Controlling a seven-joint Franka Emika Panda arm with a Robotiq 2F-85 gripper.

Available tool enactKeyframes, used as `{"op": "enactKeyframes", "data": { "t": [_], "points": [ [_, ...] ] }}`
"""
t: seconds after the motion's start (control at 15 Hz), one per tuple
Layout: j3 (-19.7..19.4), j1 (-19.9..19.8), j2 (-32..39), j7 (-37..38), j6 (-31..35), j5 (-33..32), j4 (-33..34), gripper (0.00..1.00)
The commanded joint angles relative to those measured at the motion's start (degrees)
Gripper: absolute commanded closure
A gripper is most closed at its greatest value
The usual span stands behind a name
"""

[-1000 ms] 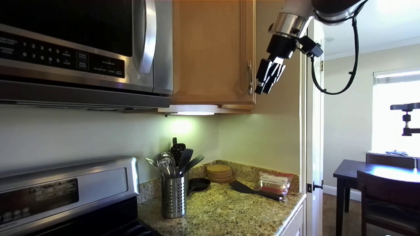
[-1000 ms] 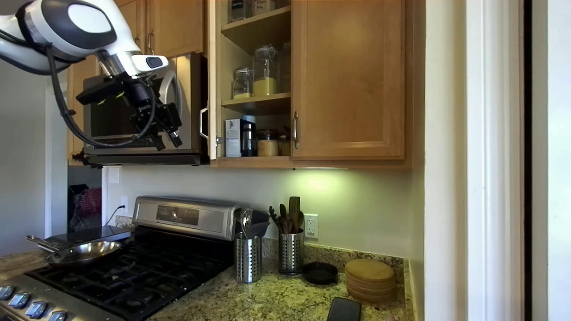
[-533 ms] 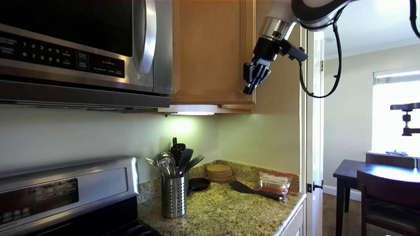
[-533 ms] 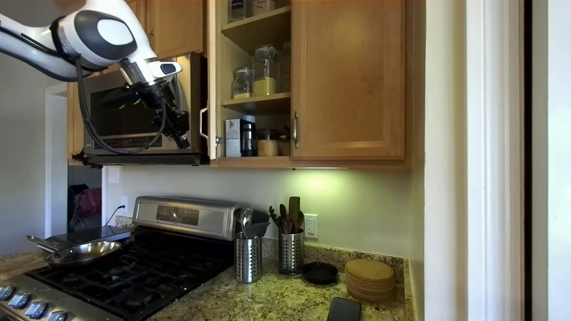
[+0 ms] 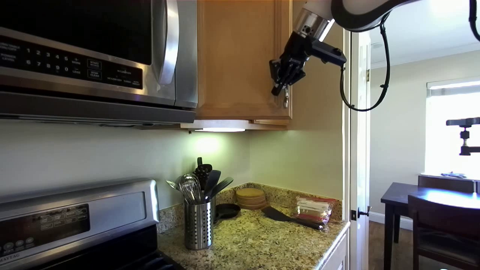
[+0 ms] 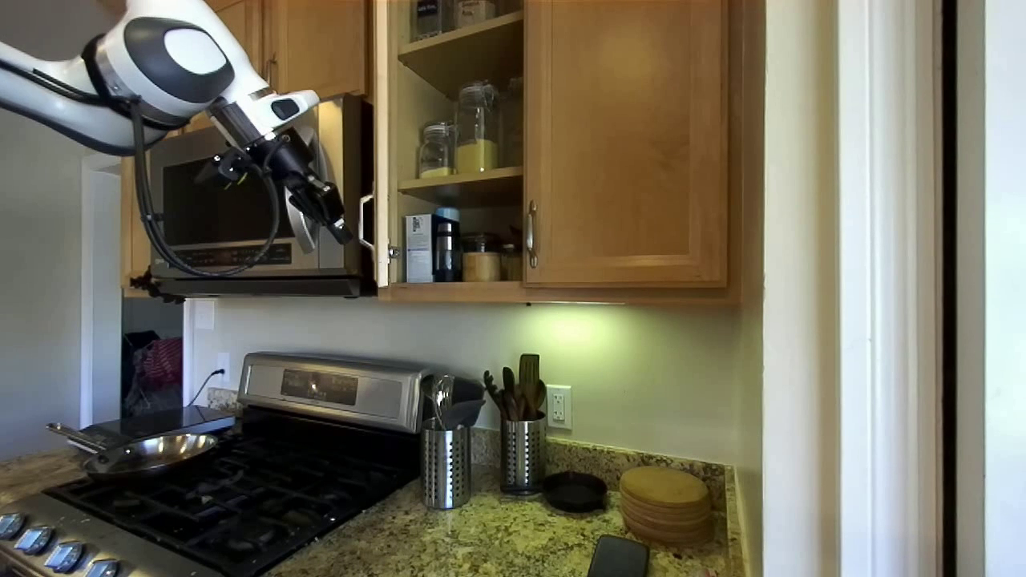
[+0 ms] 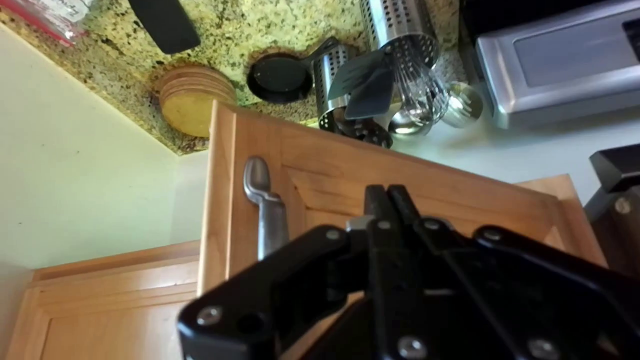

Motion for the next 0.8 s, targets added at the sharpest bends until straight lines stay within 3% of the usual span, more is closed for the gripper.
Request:
{"op": "enactKeyframes", "data": {
  "t": [0.0,0.73],
  "points": [
    [3.76,-4.99,-1.12,8.97,3.71,-6.15,-0.86,0.95],
    [6.24,-7.63,-1.05,21.32,1.74,-20.21,-0.29,0.95]
  ]
}}
